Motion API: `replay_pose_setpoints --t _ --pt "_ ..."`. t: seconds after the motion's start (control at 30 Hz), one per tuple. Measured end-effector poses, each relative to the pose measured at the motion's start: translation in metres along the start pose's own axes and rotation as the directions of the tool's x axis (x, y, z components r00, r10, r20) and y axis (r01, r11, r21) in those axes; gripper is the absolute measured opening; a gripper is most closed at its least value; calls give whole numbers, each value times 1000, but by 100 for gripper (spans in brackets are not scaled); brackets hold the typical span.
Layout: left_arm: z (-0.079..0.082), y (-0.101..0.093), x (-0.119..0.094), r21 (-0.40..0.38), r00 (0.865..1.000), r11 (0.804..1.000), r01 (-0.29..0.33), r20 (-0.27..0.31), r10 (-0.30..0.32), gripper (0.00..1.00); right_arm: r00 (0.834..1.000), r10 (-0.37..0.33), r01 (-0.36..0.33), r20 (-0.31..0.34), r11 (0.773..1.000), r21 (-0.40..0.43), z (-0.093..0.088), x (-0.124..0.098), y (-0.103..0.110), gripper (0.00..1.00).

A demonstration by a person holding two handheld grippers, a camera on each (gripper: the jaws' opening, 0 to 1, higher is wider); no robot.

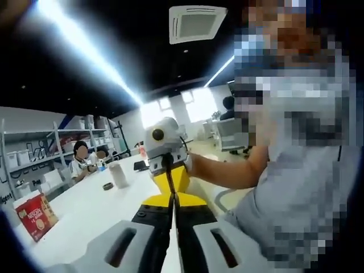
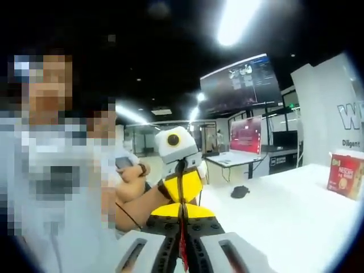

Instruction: Tear open the coffee pouch, take out the coffee, and pour the coffee from the pouch into the cup

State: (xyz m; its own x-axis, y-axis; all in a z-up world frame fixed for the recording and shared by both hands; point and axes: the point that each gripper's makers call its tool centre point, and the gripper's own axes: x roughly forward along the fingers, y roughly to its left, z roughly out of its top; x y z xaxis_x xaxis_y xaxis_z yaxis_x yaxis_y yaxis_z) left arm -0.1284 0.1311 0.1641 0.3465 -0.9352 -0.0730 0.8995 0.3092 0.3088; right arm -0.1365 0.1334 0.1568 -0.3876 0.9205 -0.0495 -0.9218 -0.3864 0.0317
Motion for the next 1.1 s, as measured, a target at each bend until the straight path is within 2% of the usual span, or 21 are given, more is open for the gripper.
replay_pose_setpoints --t 0.17,0.33,0.57,0.73,0.83,1.1 --pt "3 3 -1 -17 1000 1000 -8 26 8 5 999 -19 21 38 998 -52 4 2 2 2" --pt "4 4 -1 -23 999 1000 -7 43 8 5 998 -36 40 47 995 -88 6 2 3 2" --pt "6 4 -1 -16 998 1000 -8 56 9 5 997 -50 56 62 992 -109 8 2 3 2" --pt "11 5 -2 -2 996 1000 -12 91 12 6 995 -57 67 80 989 -130 13 2 4 2" --pt "13 7 -2 -21 994 1000 -11 113 13 11 994 -65 78 93 986 -148 16 1 5 2" --pt "13 9 -1 -43 992 999 -17 120 22 6 994 -74 86 83 985 -150 17 -3 2 2"
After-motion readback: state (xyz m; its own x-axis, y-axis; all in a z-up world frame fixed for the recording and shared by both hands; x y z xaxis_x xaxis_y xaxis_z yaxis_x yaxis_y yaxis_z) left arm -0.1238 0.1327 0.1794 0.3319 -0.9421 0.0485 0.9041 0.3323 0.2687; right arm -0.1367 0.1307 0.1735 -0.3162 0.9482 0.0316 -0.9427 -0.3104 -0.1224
